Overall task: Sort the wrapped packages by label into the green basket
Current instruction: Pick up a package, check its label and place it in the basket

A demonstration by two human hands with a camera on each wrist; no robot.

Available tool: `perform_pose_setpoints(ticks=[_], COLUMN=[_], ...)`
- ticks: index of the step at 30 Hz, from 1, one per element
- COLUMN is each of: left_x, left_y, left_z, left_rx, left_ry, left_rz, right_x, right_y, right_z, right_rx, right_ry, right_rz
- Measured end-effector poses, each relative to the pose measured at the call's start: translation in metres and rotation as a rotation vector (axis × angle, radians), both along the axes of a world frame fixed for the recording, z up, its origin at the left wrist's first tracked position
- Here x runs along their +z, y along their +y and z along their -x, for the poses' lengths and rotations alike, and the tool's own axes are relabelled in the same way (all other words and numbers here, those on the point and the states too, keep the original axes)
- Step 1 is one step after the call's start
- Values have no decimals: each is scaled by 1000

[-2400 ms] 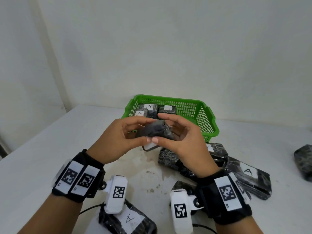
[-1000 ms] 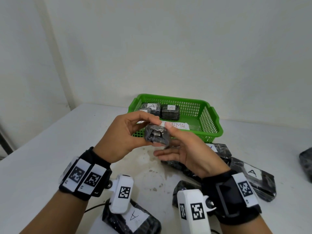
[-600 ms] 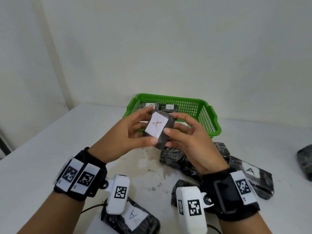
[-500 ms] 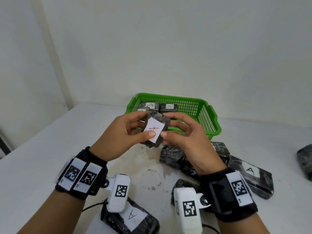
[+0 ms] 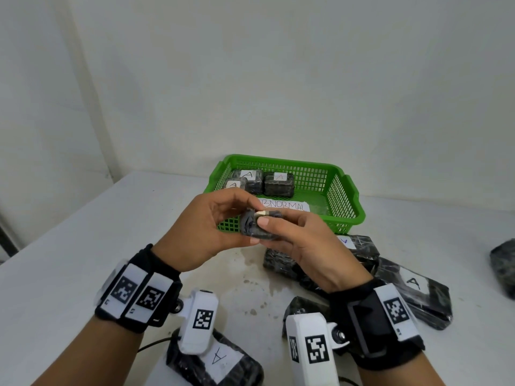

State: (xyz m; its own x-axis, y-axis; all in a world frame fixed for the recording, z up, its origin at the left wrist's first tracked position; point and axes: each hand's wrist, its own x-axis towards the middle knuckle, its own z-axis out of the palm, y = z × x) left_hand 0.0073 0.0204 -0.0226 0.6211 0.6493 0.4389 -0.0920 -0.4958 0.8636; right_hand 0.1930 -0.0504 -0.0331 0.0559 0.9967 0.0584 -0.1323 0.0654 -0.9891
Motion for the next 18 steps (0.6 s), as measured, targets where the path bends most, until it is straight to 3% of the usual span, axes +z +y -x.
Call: perform_pose_setpoints(ticks=[6,12,18], left_x=[-1,1,0], left_y=[1,1,2], left_z=[0,2,2], left_rx=[-26,25,6], left_ry=[25,-9,26], left_rz=[7,17,7], right_x=[-4,0,-1], right_y=[2,0,-1], right_z=[2,-5,-3], right_rx=[-28,81,17], right_ry=[-15,64,51], right_rz=[-5,22,39])
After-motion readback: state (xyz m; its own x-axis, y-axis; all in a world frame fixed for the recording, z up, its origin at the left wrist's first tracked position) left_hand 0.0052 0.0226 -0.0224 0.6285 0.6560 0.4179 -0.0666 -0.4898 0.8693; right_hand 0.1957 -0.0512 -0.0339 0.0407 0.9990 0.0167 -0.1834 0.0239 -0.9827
